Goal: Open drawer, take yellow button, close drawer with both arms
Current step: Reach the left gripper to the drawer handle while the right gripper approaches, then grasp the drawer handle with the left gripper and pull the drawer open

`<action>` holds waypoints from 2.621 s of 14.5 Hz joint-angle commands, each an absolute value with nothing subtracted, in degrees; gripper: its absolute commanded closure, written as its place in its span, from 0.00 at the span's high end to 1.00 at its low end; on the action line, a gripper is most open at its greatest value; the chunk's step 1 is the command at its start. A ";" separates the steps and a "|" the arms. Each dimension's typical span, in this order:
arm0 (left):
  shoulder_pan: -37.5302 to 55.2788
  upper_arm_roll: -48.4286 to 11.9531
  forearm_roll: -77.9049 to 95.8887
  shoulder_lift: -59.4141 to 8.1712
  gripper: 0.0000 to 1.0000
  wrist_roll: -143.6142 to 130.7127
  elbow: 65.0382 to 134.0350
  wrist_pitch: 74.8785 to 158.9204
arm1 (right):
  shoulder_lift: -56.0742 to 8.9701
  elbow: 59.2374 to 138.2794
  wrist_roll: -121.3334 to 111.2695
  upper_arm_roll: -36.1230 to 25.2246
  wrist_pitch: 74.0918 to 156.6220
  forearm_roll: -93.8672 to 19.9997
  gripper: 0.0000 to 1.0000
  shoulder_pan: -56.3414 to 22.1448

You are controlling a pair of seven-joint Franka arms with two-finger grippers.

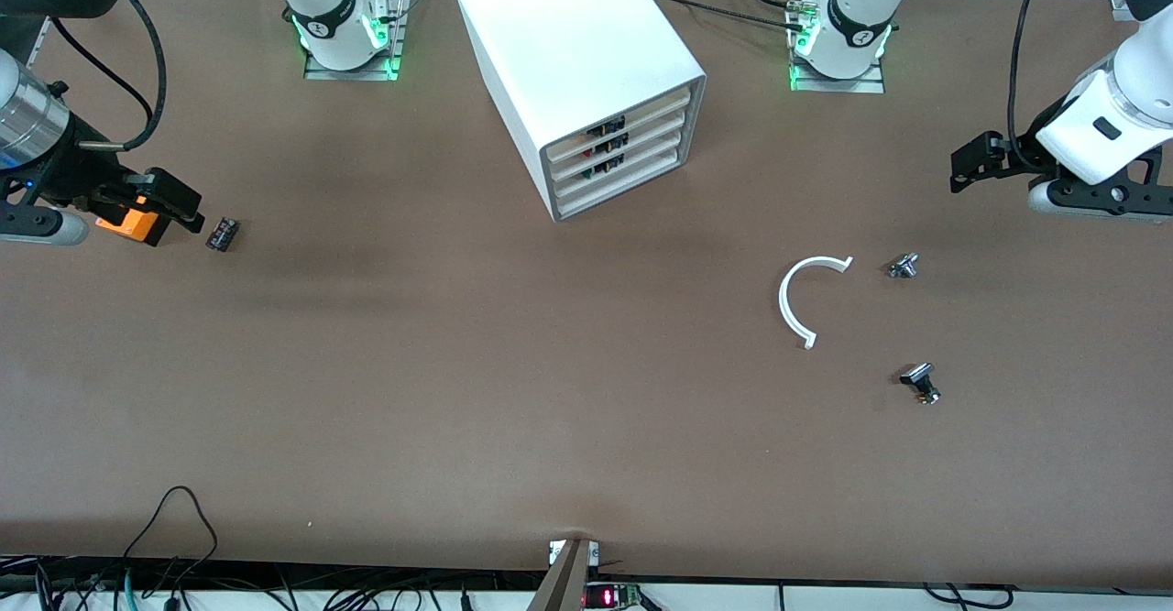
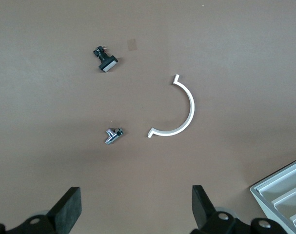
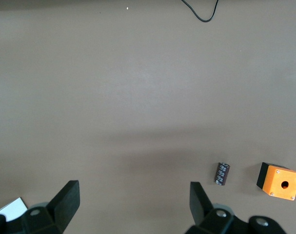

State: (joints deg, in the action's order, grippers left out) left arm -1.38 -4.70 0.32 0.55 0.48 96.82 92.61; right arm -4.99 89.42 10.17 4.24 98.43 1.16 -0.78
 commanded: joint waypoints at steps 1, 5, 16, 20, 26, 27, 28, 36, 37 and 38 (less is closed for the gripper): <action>-1.23 -4.83 -0.53 0.26 1.00 0.00 95.62 92.11 | -4.83 89.47 9.14 5.01 98.09 -0.17 1.00 0.35; -1.23 -4.83 -0.53 0.26 1.00 0.00 95.62 92.02 | -4.92 89.38 8.26 4.92 98.09 0.08 1.00 0.26; -0.17 -7.73 8.77 -5.54 1.00 1.05 91.05 78.40 | -9.92 89.83 6.67 5.10 95.62 0.00 1.00 0.09; -0.35 -8.53 18.61 -9.13 1.00 8.94 91.76 77.08 | -14.57 89.82 8.34 5.10 98.08 -0.53 1.00 -0.09; -0.97 -8.53 36.19 -15.55 1.00 23.26 97.29 80.32 | -20.91 89.82 8.61 5.19 102.56 -2.37 1.00 -0.96; -0.71 -8.53 38.39 -16.77 0.99 25.03 98.43 80.77 | -22.14 89.82 8.96 5.19 103.44 -3.24 1.00 -1.14; -0.53 -8.53 41.71 -17.83 0.99 26.96 100.09 81.73 | -23.19 89.74 10.44 5.19 104.32 -4.03 1.00 -1.23; 0.62 -15.45 56.50 -19.42 0.50 40.16 113.89 90.35 | -29.71 87.45 31.35 5.19 106.70 -3.60 1.00 -9.04; 0.62 -17.03 58.60 -20.03 0.50 42.25 115.04 90.61 | -29.79 87.19 33.73 5.27 106.70 -3.69 1.00 -9.92; 0.70 -17.57 60.28 -20.74 0.50 44.28 116.09 90.88 | -29.88 86.58 35.75 5.27 106.70 -3.95 1.00 -10.54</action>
State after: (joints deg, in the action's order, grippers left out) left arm 0.92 -16.04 56.56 -20.19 39.67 113.17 89.87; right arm -29.33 88.92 31.47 5.29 107.30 -3.59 -9.56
